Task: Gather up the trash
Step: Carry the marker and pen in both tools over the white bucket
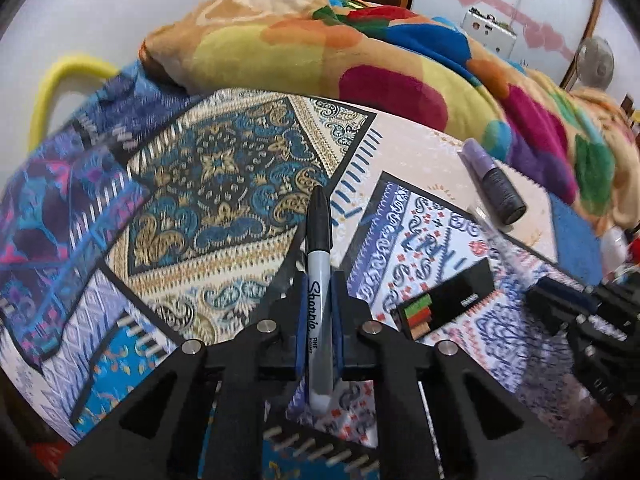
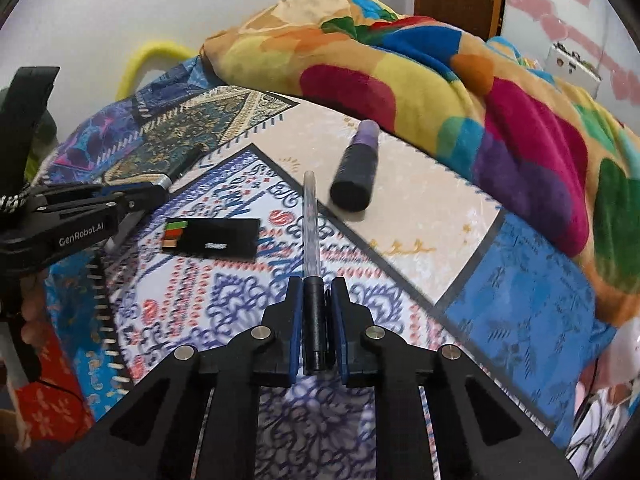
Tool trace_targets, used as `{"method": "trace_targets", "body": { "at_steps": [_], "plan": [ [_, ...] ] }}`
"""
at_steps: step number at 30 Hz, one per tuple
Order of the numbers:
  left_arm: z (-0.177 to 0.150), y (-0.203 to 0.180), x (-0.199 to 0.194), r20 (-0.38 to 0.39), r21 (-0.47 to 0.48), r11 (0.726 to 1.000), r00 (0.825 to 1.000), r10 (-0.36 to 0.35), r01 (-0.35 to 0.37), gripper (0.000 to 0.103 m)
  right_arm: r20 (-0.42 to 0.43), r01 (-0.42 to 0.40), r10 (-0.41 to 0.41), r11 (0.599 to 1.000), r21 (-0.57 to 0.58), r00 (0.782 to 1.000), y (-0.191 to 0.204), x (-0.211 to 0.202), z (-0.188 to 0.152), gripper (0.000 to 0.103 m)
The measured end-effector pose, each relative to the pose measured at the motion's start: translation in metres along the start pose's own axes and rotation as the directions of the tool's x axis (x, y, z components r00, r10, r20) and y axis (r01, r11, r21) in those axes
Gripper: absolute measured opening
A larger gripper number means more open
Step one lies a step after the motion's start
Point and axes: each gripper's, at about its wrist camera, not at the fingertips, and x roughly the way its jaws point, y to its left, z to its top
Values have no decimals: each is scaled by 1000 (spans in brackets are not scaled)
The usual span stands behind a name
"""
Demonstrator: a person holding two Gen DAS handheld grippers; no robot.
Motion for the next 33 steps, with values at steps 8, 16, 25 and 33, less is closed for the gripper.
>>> {"method": "trace_targets", "body": {
  "at_steps": [8, 16, 25, 33],
  "plan": [
    [-18, 6, -40, 5, -9, 1000, 1000, -20, 20, 10, 20, -18, 17, 997, 71, 1000, 4, -32, 4, 13],
    [-34, 9, -109, 71, 4, 1000, 997, -23, 23, 10, 63, -12, 8, 998, 62, 998, 33, -84, 20, 13],
    [-60, 35, -201, 166, -4, 1000, 986, -10, 11, 10, 159, -12, 14, 1000, -10, 987, 95, -141, 25, 13],
    [-96, 83, -259, 219, -40, 998, 975, 47, -39, 10, 190, -77, 92, 993, -85, 977, 166, -162, 24, 13]
  ]
}}
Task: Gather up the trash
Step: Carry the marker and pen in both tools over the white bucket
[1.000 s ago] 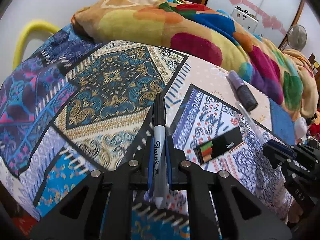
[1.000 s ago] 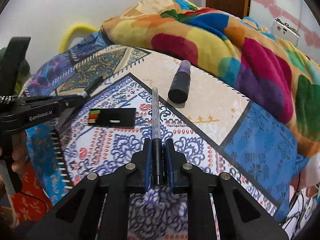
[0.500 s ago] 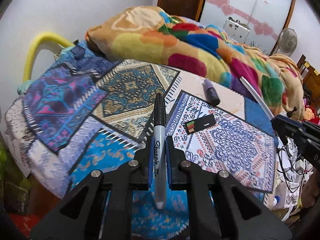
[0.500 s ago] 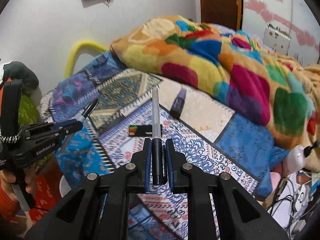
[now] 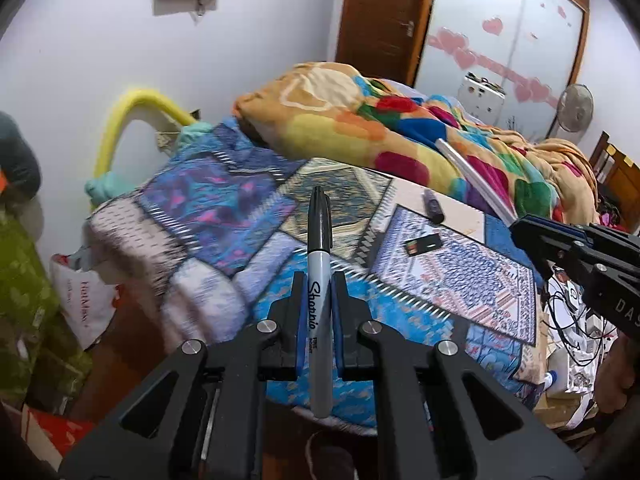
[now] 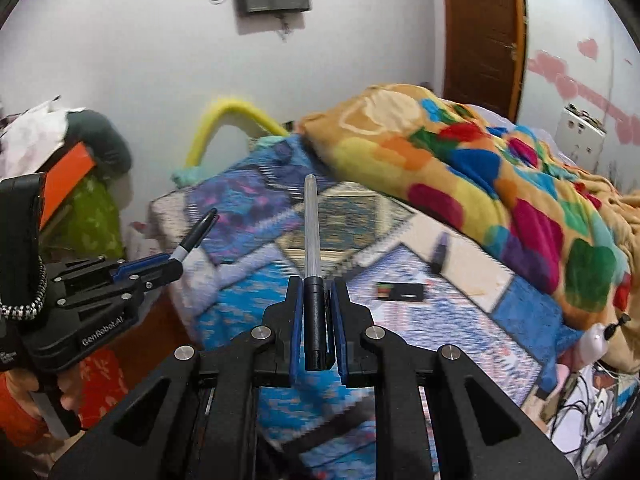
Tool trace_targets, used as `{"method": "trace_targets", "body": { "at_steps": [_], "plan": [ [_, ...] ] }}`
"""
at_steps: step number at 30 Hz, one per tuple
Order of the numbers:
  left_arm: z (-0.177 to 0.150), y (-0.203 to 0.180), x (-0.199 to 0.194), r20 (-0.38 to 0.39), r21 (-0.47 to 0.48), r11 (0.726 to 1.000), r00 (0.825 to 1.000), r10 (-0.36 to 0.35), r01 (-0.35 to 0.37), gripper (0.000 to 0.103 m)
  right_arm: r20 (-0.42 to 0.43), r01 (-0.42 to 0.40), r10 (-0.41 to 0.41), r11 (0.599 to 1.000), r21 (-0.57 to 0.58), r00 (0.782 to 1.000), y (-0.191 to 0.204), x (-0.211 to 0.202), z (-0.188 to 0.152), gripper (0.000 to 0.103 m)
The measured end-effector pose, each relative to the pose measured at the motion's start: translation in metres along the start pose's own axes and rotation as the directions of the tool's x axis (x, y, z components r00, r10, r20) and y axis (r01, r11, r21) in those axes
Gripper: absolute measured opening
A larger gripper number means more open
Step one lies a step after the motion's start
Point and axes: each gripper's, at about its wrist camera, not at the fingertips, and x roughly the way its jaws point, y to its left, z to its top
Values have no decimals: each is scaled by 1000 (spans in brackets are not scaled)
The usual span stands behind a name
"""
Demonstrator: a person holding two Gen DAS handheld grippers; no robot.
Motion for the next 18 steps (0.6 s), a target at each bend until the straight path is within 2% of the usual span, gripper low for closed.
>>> {"method": "trace_targets", "body": {
  "at_steps": [4, 10, 18],
  "plan": [
    [-18, 34, -21, 8, -27, 999, 999, 44, -44, 10, -6, -52, 52, 998, -30, 999, 40, 6, 0, 13],
    [-53, 86, -33, -31, -73, 991, 994, 106, -108, 10, -43, -139, 136, 988, -64, 990, 94, 23, -12, 13],
    [-105, 147, -22, -116, -155, 973, 981, 156, -173, 10, -164, -227, 208, 968, -105, 964, 159, 68, -36, 13]
  ]
}}
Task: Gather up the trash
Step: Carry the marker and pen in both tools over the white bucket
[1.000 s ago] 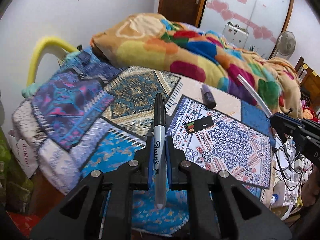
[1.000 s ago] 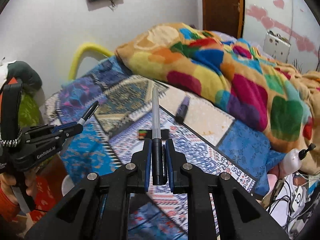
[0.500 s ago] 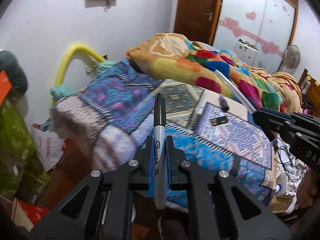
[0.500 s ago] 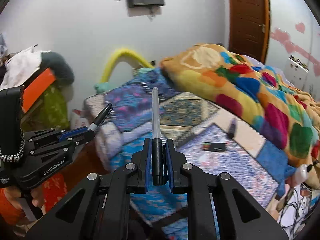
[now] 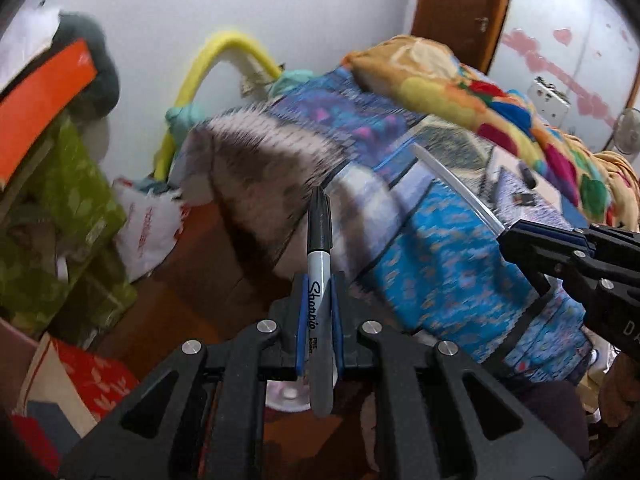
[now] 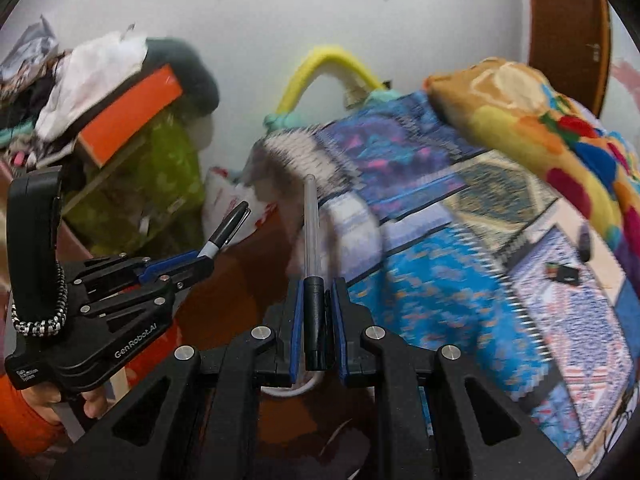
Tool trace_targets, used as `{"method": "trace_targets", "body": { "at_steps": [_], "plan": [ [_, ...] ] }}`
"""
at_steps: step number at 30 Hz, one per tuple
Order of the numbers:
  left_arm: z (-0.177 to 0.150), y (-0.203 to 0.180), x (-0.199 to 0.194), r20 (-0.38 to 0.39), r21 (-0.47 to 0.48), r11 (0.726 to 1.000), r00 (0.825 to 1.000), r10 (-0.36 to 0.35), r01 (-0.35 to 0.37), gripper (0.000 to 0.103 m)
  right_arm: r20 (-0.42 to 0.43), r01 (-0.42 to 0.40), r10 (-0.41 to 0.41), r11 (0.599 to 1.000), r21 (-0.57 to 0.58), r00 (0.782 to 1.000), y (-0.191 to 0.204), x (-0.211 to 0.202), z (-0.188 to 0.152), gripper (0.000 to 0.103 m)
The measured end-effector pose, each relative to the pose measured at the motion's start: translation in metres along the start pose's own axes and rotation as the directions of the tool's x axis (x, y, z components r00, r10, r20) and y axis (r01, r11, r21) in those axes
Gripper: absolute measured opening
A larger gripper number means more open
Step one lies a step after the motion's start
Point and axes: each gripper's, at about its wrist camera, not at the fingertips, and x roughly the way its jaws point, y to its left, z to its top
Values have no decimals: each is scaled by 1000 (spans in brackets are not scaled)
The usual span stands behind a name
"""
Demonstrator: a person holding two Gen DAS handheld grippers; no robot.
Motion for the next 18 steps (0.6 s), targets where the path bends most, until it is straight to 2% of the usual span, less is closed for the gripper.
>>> {"method": "trace_targets", "body": {
  "at_steps": [5, 10, 15, 18],
  "plan": [
    [-27, 37, 28, -58, -87, 996, 998, 3, -8, 10, -93, -37, 33, 999, -35, 995, 28, 45, -8, 13],
    [-51, 60, 69, -142, -149, 989, 990, -10, -11, 10, -197, -46, 34, 997, -60, 980, 44, 95, -17, 13],
    [-81, 78, 116, -256, -208, 978, 965, -45, -10, 10, -313, -63, 41, 996, -61, 949, 49, 141, -31, 13],
    [-95, 83, 141, -311, -206, 978, 950, -39, -27, 10, -394, -84, 54, 995, -58, 917, 50, 171, -42, 13]
  ]
}}
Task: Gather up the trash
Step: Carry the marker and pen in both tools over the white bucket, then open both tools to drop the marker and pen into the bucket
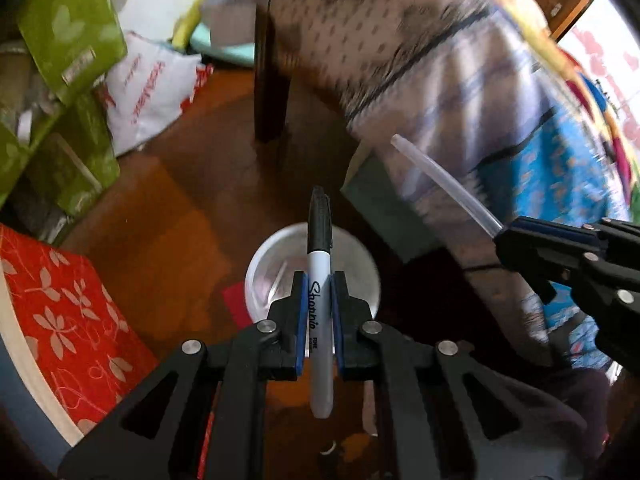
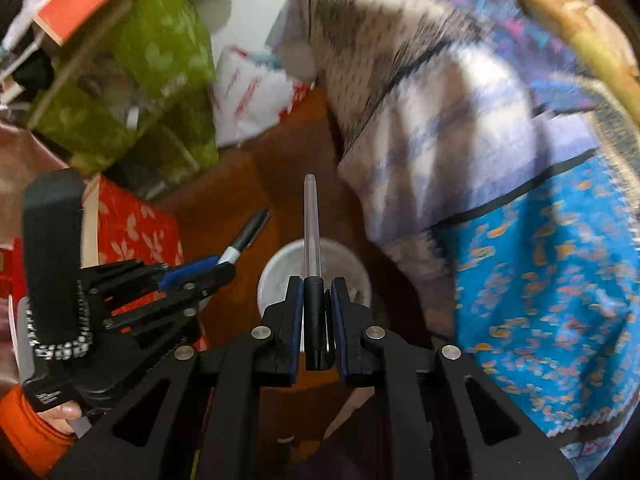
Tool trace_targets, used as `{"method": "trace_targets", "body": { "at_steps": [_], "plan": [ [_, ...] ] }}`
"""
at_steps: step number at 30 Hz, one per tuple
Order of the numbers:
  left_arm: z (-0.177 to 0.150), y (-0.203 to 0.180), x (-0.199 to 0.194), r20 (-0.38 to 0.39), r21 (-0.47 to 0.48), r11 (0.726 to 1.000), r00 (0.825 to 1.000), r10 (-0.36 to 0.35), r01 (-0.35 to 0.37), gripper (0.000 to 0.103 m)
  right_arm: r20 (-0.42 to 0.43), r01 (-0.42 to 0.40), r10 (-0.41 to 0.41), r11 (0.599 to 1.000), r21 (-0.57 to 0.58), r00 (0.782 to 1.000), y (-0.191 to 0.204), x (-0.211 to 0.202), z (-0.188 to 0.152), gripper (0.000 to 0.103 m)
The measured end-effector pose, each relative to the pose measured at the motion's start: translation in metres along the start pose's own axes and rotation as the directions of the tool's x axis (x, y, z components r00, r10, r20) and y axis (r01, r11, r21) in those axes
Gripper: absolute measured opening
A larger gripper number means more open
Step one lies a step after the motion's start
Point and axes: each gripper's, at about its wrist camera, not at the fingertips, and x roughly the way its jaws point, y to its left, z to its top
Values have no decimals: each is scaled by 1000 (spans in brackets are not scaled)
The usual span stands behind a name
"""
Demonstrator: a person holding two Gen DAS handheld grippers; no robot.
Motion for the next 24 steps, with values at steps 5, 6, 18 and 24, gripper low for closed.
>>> {"method": "trace_targets", "body": {
  "at_steps": [5, 6, 18, 24],
  "plan": [
    [0, 6, 28, -37, 1, 1000, 999, 12, -12, 10, -87, -34, 37, 999, 29, 996, -6, 32, 4, 13],
    [0, 6, 30, -40, 1, 1000, 999, 14, -14, 10, -97, -41, 45, 999, 36, 994, -7, 36, 5, 14],
    [5, 2, 11, -28, 37, 998, 998, 55, -54, 21, -71, -62, 67, 995, 74, 995, -17, 26, 5, 39],
    [7, -8, -29, 38, 55, 997, 998, 56, -58, 21, 22, 14, -14, 1000, 3, 1000, -7, -12, 2, 38]
  ]
}}
